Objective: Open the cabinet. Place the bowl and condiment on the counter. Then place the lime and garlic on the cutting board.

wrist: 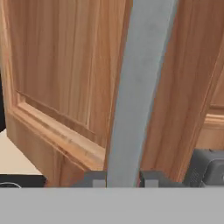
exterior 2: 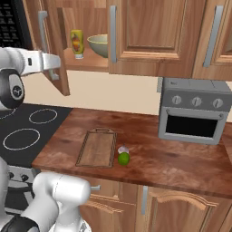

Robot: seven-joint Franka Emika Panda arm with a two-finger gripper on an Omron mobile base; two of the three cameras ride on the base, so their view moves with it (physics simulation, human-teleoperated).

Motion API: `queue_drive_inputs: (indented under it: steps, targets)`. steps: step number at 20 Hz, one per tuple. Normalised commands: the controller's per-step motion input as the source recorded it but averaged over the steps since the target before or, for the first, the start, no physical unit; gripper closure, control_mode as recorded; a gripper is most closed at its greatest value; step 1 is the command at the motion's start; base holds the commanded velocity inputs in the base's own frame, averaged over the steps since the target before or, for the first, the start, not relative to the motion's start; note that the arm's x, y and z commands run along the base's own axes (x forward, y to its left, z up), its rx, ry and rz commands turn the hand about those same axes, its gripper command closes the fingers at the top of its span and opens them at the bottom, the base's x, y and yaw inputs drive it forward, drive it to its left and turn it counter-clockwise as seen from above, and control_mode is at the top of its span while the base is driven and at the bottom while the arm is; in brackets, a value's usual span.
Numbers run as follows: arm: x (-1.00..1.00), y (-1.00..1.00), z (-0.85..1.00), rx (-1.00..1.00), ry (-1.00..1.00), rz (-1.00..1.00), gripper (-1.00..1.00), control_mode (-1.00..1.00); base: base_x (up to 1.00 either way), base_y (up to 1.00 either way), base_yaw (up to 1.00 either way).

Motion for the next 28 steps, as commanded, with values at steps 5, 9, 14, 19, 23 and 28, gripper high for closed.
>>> queue_drive_inputs:
  steps: [5, 9, 14, 19, 23, 28]
  targets:
    - [-0.96, -0.31, 0.29, 0.25, 0.00, 0.00, -1.00, -1.00, 0.00, 0.00, 0.00]
    - [-1.00, -0.67, 0.58, 0.37, 0.00, 0.00, -1.00, -1.00, 0.00, 0.00, 0.00]
    - [-0.50, -0.98, 0.43, 0.50, 0.09, -0.01, -1.00, -1.00, 0.00, 0.00, 0.00]
    - [0.81, -0.90, -0.11, 0.54, 0.15, 0.08, -1.00, -1.00, 0.00, 0.00, 0.00]
    - [1.00, -0.27, -0.39, 0.47, 0.09, 0.28, -1.00, -1.00, 0.00, 0.00, 0.00]
    - [1.00, 0.38, -0.87, 0.34, 0.05, 0.45, -1.00, -1.00, 0.00, 0.00, 0.00]
